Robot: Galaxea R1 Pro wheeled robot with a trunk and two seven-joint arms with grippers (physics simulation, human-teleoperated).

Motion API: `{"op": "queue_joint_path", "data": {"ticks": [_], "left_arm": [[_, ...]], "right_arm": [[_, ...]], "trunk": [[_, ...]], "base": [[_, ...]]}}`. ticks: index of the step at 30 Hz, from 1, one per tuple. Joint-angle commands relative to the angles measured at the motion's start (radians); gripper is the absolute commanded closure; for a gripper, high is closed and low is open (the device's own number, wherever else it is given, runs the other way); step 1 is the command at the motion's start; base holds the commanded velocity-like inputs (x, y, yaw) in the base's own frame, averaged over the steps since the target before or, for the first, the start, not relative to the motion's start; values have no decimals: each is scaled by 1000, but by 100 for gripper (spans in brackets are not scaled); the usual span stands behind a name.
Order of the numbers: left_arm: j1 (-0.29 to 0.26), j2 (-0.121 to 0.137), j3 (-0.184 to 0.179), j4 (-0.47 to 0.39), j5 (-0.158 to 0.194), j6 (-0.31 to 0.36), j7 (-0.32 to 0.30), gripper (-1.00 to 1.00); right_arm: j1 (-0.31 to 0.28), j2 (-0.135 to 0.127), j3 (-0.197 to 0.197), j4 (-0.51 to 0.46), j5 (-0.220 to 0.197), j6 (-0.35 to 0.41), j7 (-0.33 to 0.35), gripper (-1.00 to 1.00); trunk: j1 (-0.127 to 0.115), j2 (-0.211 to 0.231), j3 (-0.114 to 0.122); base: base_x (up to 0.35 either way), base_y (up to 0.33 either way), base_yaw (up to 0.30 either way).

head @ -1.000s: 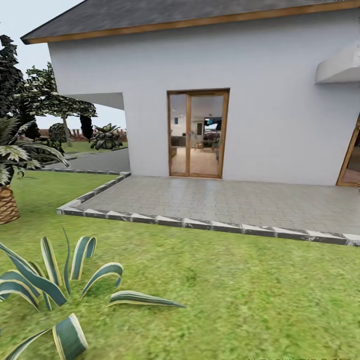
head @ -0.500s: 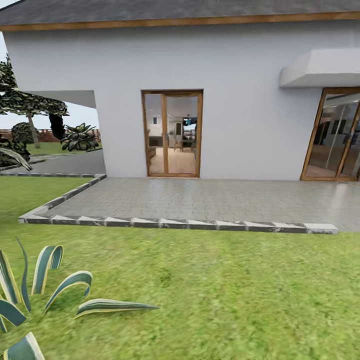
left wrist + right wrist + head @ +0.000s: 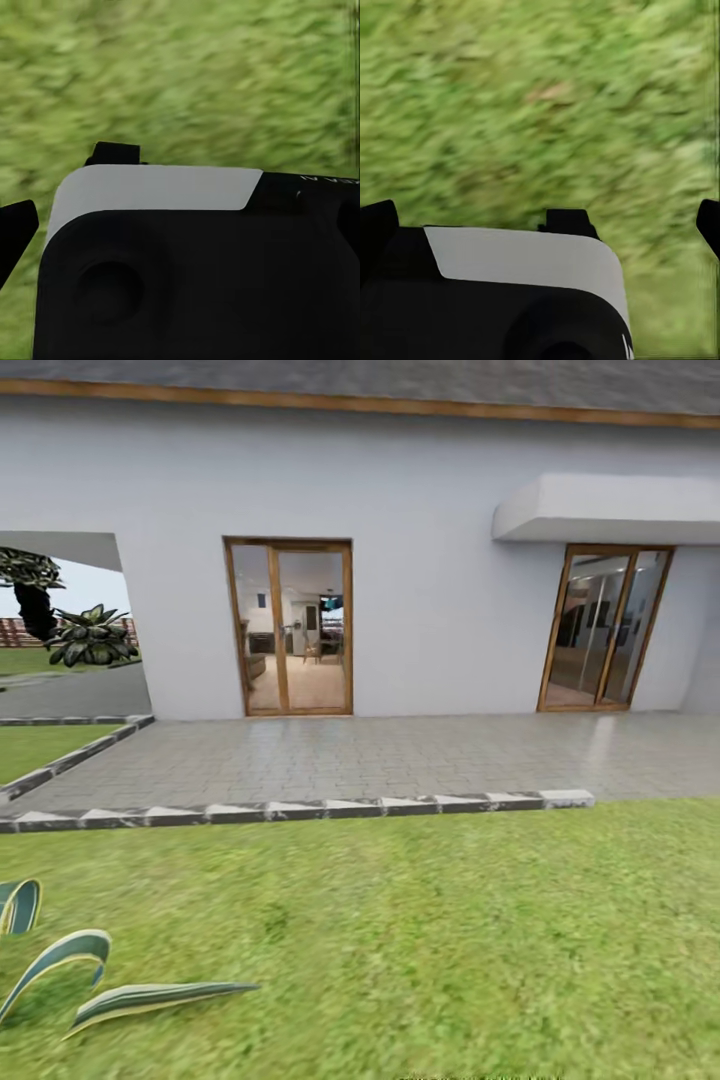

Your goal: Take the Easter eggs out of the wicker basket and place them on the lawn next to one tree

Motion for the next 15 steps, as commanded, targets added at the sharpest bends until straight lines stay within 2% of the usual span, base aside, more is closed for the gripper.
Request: {"op": "queue_joint_path", "data": {"ticks": [1,12,15], "left_arm": [[0,0,2,-1,10,1,-4,-100],[0,0,2,-1,10,1,-4,-100],[0,0,2,-1,10,1,-5,-100]], "right_arm": [[-1,0,0,1,0,-3,0,-100],[-1,0,0,0,0,-3,0,-100],[-1,0,-1,1,-1,-4,0,-100]], "trunk": [[0,0,-1],[0,0,-1],[0,0,-1]], "base": [[0,-167,-270],[0,-39,-265],[0,-1,-81]]}}
